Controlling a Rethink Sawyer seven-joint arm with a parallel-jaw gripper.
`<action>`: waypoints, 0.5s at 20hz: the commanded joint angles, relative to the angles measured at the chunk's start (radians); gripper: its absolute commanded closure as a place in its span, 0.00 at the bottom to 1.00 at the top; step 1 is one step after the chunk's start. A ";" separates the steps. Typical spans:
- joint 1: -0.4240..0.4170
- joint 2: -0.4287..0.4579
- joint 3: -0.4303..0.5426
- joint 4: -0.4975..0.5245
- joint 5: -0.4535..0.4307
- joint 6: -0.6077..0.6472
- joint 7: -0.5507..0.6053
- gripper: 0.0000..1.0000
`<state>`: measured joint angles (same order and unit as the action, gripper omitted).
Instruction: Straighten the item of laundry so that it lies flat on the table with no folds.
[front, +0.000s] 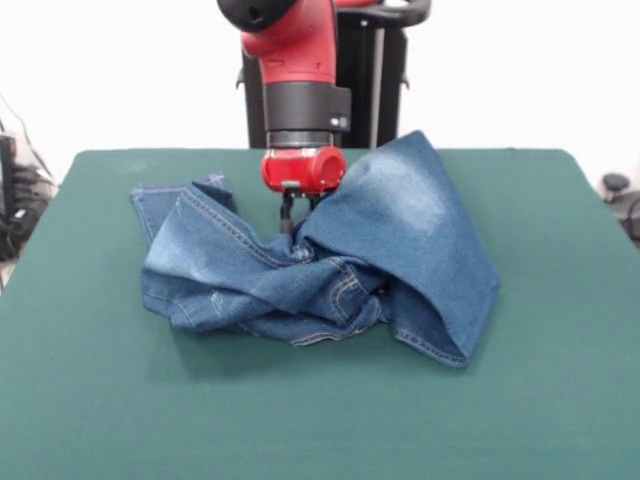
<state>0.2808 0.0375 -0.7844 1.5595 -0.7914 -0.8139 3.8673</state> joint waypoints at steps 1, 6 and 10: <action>-0.013 0.109 0.257 -0.011 0.092 -0.091 -0.212 0.00; 0.004 0.112 0.246 -0.011 0.088 -0.043 -0.217 1.00; 0.017 0.098 0.248 -0.015 0.016 0.011 -0.162 1.00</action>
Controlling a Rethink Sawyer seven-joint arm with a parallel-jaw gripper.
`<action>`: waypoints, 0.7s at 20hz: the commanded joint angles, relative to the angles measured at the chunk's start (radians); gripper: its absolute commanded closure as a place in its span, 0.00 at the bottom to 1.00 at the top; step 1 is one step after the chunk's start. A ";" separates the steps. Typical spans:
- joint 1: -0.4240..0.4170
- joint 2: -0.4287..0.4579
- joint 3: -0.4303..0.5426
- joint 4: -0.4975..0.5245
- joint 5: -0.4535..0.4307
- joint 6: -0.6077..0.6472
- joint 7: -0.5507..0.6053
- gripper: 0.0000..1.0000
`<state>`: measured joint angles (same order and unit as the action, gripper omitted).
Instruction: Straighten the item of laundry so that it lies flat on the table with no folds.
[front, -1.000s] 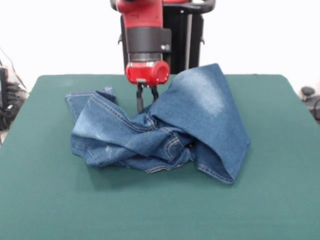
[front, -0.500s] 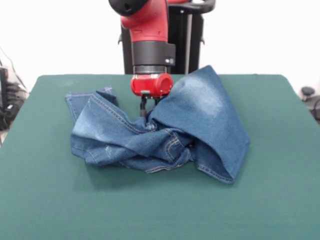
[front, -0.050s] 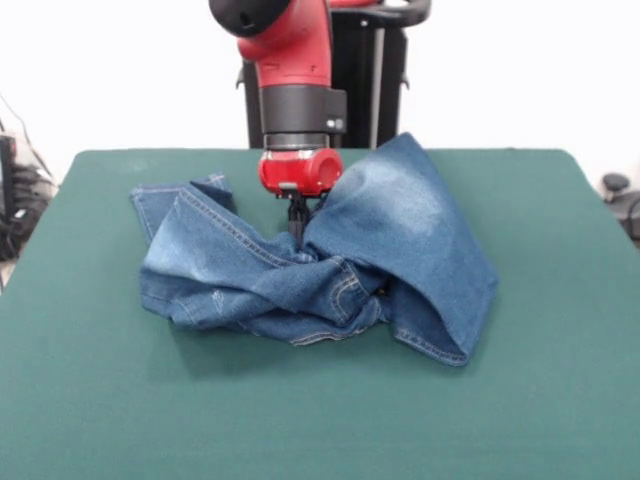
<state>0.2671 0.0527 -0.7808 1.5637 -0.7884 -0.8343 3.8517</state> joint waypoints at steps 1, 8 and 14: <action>0.037 0.079 0.242 -0.016 0.001 0.050 -0.134 1.00; 0.049 0.056 0.254 0.018 -0.073 0.083 -0.074 1.00; 0.071 0.002 0.265 0.112 -0.194 0.056 -0.020 1.00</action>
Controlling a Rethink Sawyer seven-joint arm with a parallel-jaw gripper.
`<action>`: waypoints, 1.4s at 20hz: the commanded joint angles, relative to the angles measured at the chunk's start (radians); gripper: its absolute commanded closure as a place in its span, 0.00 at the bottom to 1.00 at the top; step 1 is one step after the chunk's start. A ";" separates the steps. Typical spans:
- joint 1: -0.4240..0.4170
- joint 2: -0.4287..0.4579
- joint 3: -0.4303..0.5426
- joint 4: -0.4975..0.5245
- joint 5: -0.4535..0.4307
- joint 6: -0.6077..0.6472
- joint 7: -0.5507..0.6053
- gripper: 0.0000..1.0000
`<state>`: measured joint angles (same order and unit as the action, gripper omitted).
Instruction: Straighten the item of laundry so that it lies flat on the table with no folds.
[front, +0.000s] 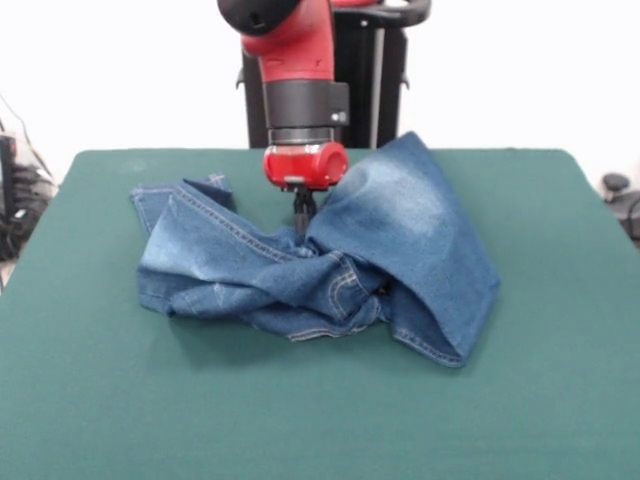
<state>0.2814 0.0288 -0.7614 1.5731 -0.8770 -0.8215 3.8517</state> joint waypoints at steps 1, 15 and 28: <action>0.056 0.019 0.249 0.124 -0.111 0.034 -0.027 1.00; -0.025 0.090 0.296 0.255 -0.036 -0.128 -0.268 1.00; -0.007 0.084 0.311 0.302 -0.062 -0.150 -0.253 1.00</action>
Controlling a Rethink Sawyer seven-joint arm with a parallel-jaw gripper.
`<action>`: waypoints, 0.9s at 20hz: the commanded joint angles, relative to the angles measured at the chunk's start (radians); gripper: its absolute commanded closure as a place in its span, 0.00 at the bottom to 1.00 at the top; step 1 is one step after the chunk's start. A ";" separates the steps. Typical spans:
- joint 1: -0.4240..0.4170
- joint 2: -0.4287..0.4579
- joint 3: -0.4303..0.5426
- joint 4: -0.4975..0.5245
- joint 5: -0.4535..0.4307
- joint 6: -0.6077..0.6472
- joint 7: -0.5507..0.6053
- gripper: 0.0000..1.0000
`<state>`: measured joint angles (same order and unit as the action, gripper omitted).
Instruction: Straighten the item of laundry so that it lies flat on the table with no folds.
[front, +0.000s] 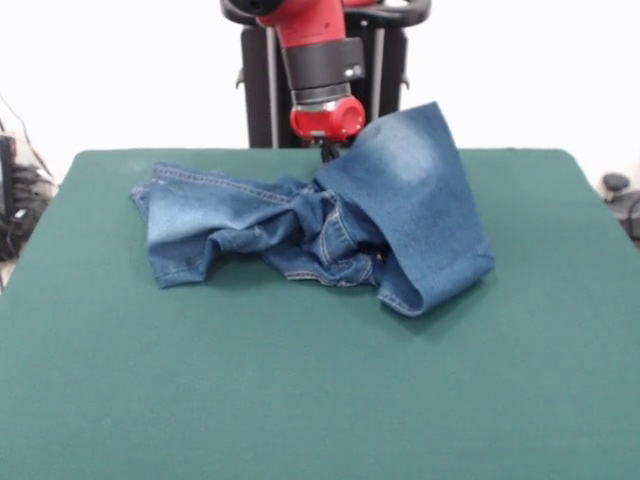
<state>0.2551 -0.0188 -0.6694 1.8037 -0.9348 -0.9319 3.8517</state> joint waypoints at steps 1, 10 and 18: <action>0.019 0.131 0.219 0.073 -0.004 -0.038 -0.252 1.00; 0.022 0.107 0.224 0.103 -0.036 -0.029 -0.231 1.00; 0.028 0.076 0.223 0.137 -0.057 -0.019 -0.213 1.00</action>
<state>0.2613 -0.0212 -0.6389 1.8866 -0.9437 -0.9344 3.8517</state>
